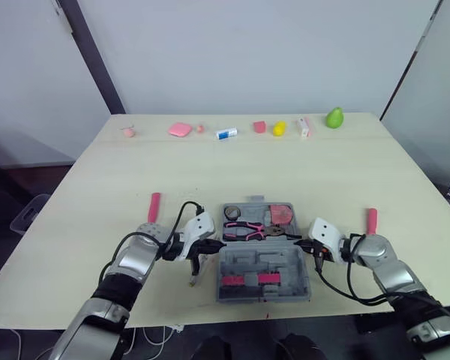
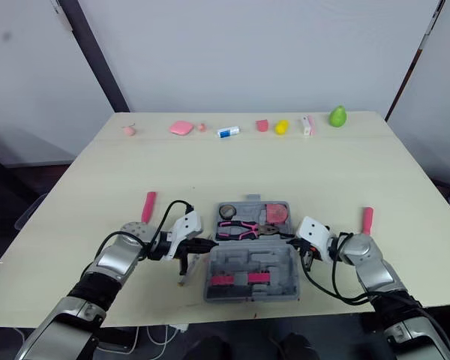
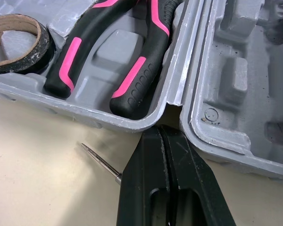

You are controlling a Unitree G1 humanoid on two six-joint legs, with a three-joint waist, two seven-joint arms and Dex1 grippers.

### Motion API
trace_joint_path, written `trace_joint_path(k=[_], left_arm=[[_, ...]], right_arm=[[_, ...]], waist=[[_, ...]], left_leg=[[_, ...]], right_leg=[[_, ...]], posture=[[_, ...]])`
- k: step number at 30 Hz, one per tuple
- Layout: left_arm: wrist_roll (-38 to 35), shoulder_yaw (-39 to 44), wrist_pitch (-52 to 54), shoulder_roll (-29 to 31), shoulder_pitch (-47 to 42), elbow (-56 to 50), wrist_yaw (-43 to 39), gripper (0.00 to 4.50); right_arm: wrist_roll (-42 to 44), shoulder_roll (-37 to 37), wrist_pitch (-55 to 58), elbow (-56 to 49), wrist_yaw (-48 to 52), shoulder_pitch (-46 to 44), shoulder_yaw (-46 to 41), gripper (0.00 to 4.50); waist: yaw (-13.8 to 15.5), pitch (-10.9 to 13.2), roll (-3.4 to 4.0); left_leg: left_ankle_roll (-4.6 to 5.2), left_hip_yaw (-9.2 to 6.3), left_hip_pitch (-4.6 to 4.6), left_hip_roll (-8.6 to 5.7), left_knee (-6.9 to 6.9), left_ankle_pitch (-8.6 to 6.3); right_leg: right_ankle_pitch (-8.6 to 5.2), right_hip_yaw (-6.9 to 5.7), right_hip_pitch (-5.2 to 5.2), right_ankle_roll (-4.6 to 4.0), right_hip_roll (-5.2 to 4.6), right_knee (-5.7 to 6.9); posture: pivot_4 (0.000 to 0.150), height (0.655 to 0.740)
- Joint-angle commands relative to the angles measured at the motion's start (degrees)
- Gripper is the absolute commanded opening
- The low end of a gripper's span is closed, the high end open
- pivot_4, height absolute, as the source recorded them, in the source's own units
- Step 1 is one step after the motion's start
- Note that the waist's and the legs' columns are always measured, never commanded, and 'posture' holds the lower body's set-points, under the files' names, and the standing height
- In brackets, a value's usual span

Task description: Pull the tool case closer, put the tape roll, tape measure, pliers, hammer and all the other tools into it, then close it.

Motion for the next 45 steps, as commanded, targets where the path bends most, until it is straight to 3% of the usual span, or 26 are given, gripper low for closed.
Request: trace_joint_path(k=[1,11,15,18,21,24,25,26,30,33,40,45], left_arm=[[-0.3,0.4,0.8,1.1,1.9,-2.2,0.2,0.02],[-7.9,8.4,4.9,3.5,8.8,-14.1,3.0,0.02],[-17.1,17.9,5.9,1.4,15.9,-24.4,6.6,0.02],[-22.6,24.2,5.4,1.2,22.6,-29.5,6.9,0.90],[-24.8,29.2,3.5,1.7,28.9,-31.0,7.0,2.26],[-26.4,34.4,1.3,1.6,34.2,-30.5,7.6,3.80],[-26.7,35.8,0.5,1.6,35.7,-30.1,7.7,3.91],[-26.9,37.2,-0.2,1.6,37.1,-29.5,7.8,4.50],[-27.2,42.9,-2.9,1.8,43.3,-25.5,7.7,4.50],[-27.4,46.5,-5.0,1.9,47.1,-23.2,7.6,4.50],[-28.9,50.3,-7.1,0.9,54.3,-22.4,6.8,4.50],[-28.9,47.9,-6.7,-0.8,55.1,-25.7,8.3,4.50]], right_arm=[[1.8,-1.8,-0.7,-1.8,0.3,1.7,-1.9,0.00],[11.9,-3.3,1.4,-9.0,-1.3,8.8,-11.4,0.00],[17.9,-1.9,0.0,-14.5,-3.0,14.9,-17.4,0.00],[21.4,-1.2,0.3,-18.5,-4.9,20.0,-22.2,0.00],[23.7,-1.5,-1.5,-20.2,-5.4,25.0,-26.2,0.00],[27.1,-0.8,-2.2,-21.3,-6.0,29.7,-31.2,0.93],[28.0,-0.7,-2.4,-21.5,-5.9,31.1,-32.5,1.02],[28.6,-0.7,-2.8,-21.7,-5.8,32.3,-33.5,1.72],[29.8,-0.9,-4.9,-22.0,-5.7,37.9,-38.3,3.48],[30.7,-0.5,-6.8,-21.3,-5.1,42.5,-41.7,4.45],[31.9,2.6,-10.4,-19.6,-4.6,51.7,-46.3,4.45],[31.6,2.0,-10.5,-19.8,-4.5,51.5,-45.5,4.45]], waist=[[0.0,0.0,0.00],[-0.1,0.1,0.08],[0.0,0.1,0.08],[0.0,0.2,0.08],[0.0,0.1,0.09],[0.0,0.2,0.08],[0.0,0.2,0.07],[0.0,0.2,0.08],[0.0,0.2,0.08],[-0.1,0.2,0.07],[0.0,0.2,0.05],[-0.2,0.2,0.04]], left_leg=[[0.00,-0.01,-0.04,0.00,0.00,0.00],[0.00,-0.16,-0.59,0.05,-0.03,-0.01],[0.00,-0.18,-0.62,0.09,-0.03,-0.01],[0.00,-0.26,-0.63,0.23,-0.07,-0.03],[0.01,-0.21,-0.55,0.18,-0.07,-0.03],[0.01,-0.13,-0.48,0.17,-0.07,-0.03],[0.01,-0.13,-0.46,0.17,-0.07,-0.03],[0.01,-0.12,-0.46,0.18,-0.07,-0.02],[0.01,-0.10,-0.39,0.18,-0.07,-0.02],[0.01,-0.08,-0.41,0.18,-0.08,-0.03],[0.00,-0.18,-0.37,0.27,-0.10,-0.04],[-0.03,-0.11,-0.24,0.31,-0.11,-0.06]], right_leg=[[0.00,-0.02,-0.02,0.00,-0.01,-0.03],[0.00,-0.16,-0.45,0.01,-0.02,-0.07],[0.00,-0.20,-0.45,0.02,-0.05,-0.08],[0.00,-0.22,-0.44,0.03,-0.15,-0.10],[0.00,-0.20,-0.42,0.05,-0.19,-0.11],[-0.04,-0.20,-0.39,-0.01,-0.17,-0.10],[-0.12,-0.20,-0.38,-0.16,-0.17,-0.09],[-0.13,-0.20,-0.38,-0.17,-0.16,-0.10],[-0.15,-0.16,-0.37,-0.16,-0.17,-0.10],[-0.16,-0.15,-0.39,-0.17,-0.18,-0.14],[-0.29,-0.06,-0.42,0.03,-0.28,-0.18],[-0.30,-0.10,-0.45,0.05,-0.83,-0.17]], posture=[[0.150,0.7400],[0.150,0.7400],[0.150,0.7400],[0.150,0.7400],[0.150,0.7400],[0.150,0.7400],[0.150,0.7400],[0.150,0.7400],[0.150,0.7400],[0.150,0.7400],[0.150,0.7400],[0.150,0.7400]])
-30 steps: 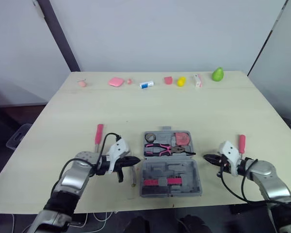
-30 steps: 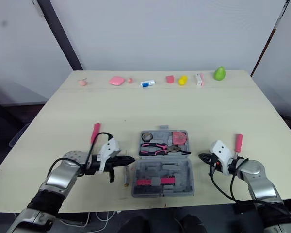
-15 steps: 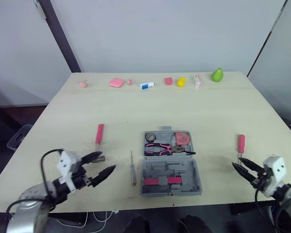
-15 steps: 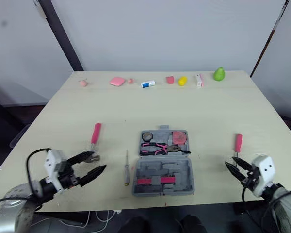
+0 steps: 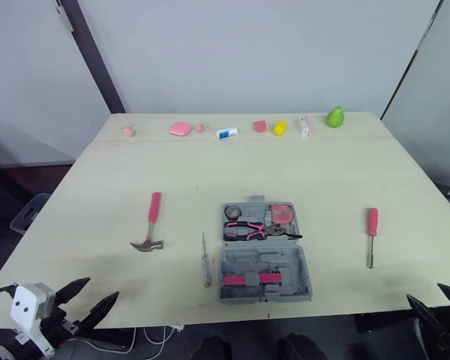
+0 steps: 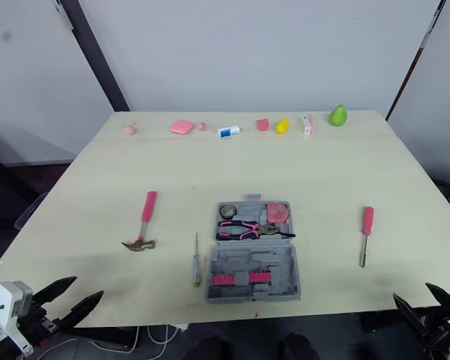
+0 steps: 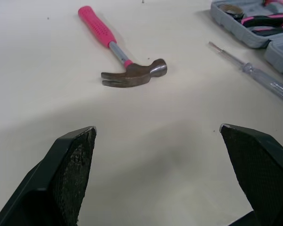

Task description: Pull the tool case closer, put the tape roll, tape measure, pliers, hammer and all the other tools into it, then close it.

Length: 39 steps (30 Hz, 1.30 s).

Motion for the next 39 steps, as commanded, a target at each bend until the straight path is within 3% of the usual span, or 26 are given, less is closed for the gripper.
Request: trace_joint_path(k=[1,9,15,21,27,39], left_arm=[[-0.8,-1.2,-0.3,-0.7,0.2,-4.0,0.9,4.50],[-3.9,-4.9,8.7,-6.3,1.6,-18.0,11.7,4.50],[-1.5,-14.4,18.0,-12.5,2.4,-33.1,26.6,4.50],[5.6,-25.3,25.8,-16.3,-0.4,-41.1,39.9,4.50],[12.3,-32.5,33.0,-17.5,-4.4,-42.3,48.6,4.50],[13.5,-34.4,37.6,-22.2,-12.4,-35.7,53.4,4.50]], right_arm=[[0.8,-1.5,-0.8,-1.8,0.5,-1.3,-0.6,4.45],[5.8,-8.7,6.0,-10.0,7.5,-7.5,4.6,4.45],[7.8,-14.5,9.8,-15.1,14.6,-17.0,12.5,4.45],[8.1,-17.5,10.1,-14.2,22.4,-25.5,19.0,4.45],[7.0,-19.9,9.9,-12.5,26.7,-31.6,20.8,4.45],[6.1,-19.7,9.1,-11.7,26.8,-32.1,20.1,4.45]], waist=[[-0.1,0.0,0.00],[0.0,0.0,-0.04],[0.2,0.1,-0.21],[0.2,0.2,-0.34],[0.2,0.2,-0.43],[0.2,0.3,-0.46]], left_leg=[[0.00,0.01,0.00,0.00,0.00,0.00],[0.04,0.08,-0.02,-0.08,-0.21,0.00],[0.05,0.04,-0.02,-0.21,-0.22,0.01],[0.05,-0.04,0.20,-0.32,-0.21,0.01],[0.05,-0.04,0.35,-0.30,-0.21,0.01],[0.05,-0.03,0.35,-0.30,-0.21,0.01]], right_leg=[[0.00,-0.04,0.00,0.00,-0.14,0.00],[0.13,-0.38,-0.02,-0.21,0.08,0.00],[0.15,-0.33,0.03,-0.22,0.23,-0.03],[0.15,-0.33,0.29,-0.23,0.37,-0.02],[0.17,-0.16,0.41,-0.24,0.51,0.00],[0.20,-0.14,0.41,-0.20,0.52,0.01]], posture=[[0.150,0.7400],[0.150,0.7400],[0.150,0.7400],[0.150,0.7400],[0.150,0.7400],[0.150,0.7400]])
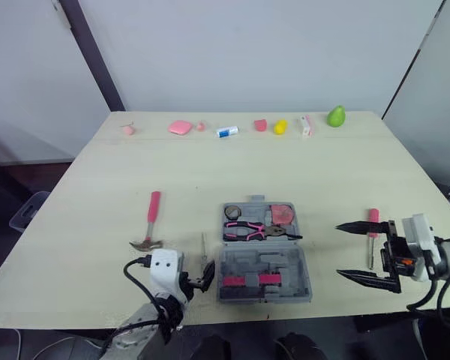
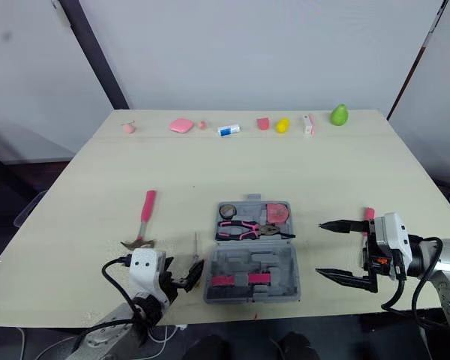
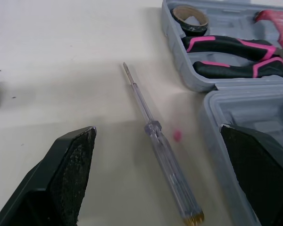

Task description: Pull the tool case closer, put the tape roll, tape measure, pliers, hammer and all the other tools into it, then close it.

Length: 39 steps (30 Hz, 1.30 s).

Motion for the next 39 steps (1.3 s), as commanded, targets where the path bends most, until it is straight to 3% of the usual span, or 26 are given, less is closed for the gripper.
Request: trace_joint_path(k=[1,12,16,23,39], left_arm=[[1.7,-0.7,0.6,-1.4,-1.2,0.0,2.5,4.50],[3.3,-1.3,4.7,-1.0,-5.3,5.0,3.0,4.50],[4.0,-1.1,3.5,-1.2,-5.0,7.4,2.7,3.28],[4.5,-0.2,0.5,-1.6,-3.3,8.3,2.3,0.15],[6.1,-0.7,-5.9,2.6,-2.0,10.7,-1.3,0.06]], right_arm=[[0.2,0.1,-1.2,-0.8,-0.4,0.2,-1.2,4.45],[-0.5,0.5,-2.7,-0.2,-1.1,1.6,-1.7,4.45],[-0.8,0.8,-3.2,0.0,-1.2,1.8,-1.5,4.50],[-0.9,0.6,-3.5,0.4,-1.4,1.8,-1.6,4.50],[-1.4,1.5,-3.7,0.5,-1.8,1.2,-0.8,4.50]], waist=[[-0.1,0.0,0.00],[0.0,0.0,0.01],[0.1,0.0,0.06],[-0.2,0.0,0.08],[-0.1,-0.1,0.10]], left_leg=[[0.00,0.00,0.00,0.00,0.00,0.00],[0.00,0.00,0.01,-0.01,0.00,0.00],[0.00,0.00,0.06,-0.01,0.00,0.00],[0.00,0.02,0.15,0.01,-0.01,0.00],[0.00,0.05,0.17,0.04,-0.01,0.00]], right_leg=[[0.06,0.01,0.00,0.11,0.00,0.01],[0.10,0.01,0.00,0.16,0.01,0.01],[0.10,0.01,0.03,0.16,0.01,0.04],[0.09,0.07,0.07,0.15,0.04,0.06],[-0.01,0.09,0.07,-0.04,0.06,0.07]], posture=[[0.150,0.7400],[0.150,0.7400],[0.150,0.7400],[0.150,0.7400],[0.150,0.7400]])
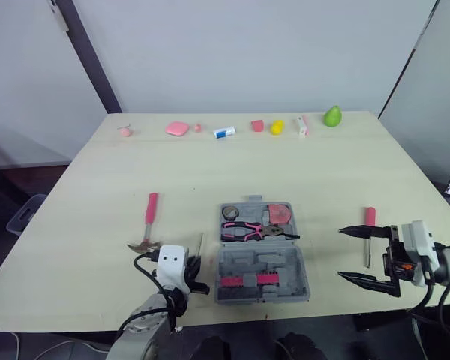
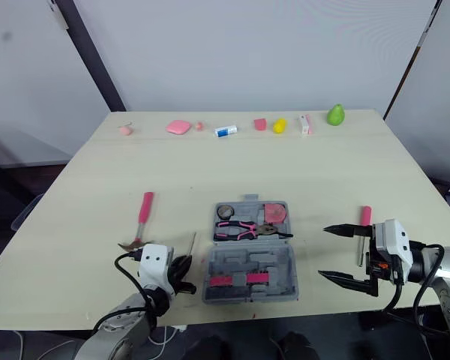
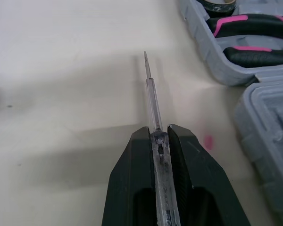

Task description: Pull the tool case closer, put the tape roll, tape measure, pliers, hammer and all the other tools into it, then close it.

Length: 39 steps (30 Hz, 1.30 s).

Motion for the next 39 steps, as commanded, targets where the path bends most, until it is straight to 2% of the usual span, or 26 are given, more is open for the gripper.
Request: trace_joint_path(k=[1,7,21,28,34,39], left_arm=[[0.8,0.9,-0.2,0.6,0.8,1.5,-0.3,0.06],[-1.3,1.9,-3.4,-0.2,0.8,0.9,-2.5,0.06],[-3.4,5.7,-9.5,2.5,1.4,-0.7,-8.2,0.06],[-6.7,7.1,-15.6,3.5,1.5,-0.1,-14.4,0.06],[-8.8,8.3,-15.8,9.7,-0.8,1.9,-21.7,0.06],[-9.8,7.6,-13.1,17.4,-6.7,3.5,-28.4,0.06]], right_arm=[[0.5,0.2,-1.1,-0.4,0.0,-0.6,-0.7,4.50],[0.3,0.6,-1.4,-0.8,-0.3,0.2,-1.1,4.50],[0.3,1.0,-1.5,-1.3,-0.5,0.9,-0.7,4.50],[0.4,1.1,-1.3,-2.4,-1.0,2.0,-0.8,4.50],[0.1,1.1,-1.6,-2.0,-1.6,1.7,-0.8,4.50],[-0.3,1.3,-2.2,-1.7,-2.0,1.7,-0.4,4.50]], waist=[[0.0,0.0,0.00],[0.0,0.0,0.00],[0.1,0.0,-0.03],[0.1,0.0,-0.04],[0.1,0.0,-0.04],[0.2,0.0,-0.04]], left_leg=[[0.00,0.01,0.00,0.00,0.00,0.00],[0.00,0.00,0.01,0.00,0.00,0.00],[0.00,0.00,-0.04,0.00,0.00,0.00],[0.00,0.02,-0.05,0.00,0.00,0.00],[0.00,0.01,-0.03,0.00,0.00,0.00],[0.00,0.02,-0.04,0.01,0.01,0.00]], right_leg=[[0.00,0.01,0.00,0.01,0.00,0.00],[0.00,0.00,0.00,0.00,0.00,0.00],[0.00,-0.02,-0.01,-0.01,-0.01,-0.01],[-0.01,-0.01,-0.01,-0.01,-0.03,-0.03],[-0.01,-0.03,-0.01,-0.02,-0.01,0.00],[-0.01,-0.06,-0.02,-0.02,0.00,-0.01]], posture=[[0.150,0.7400],[0.150,0.7400],[0.150,0.7400],[0.150,0.7400],[0.150,0.7400],[0.150,0.7400]])
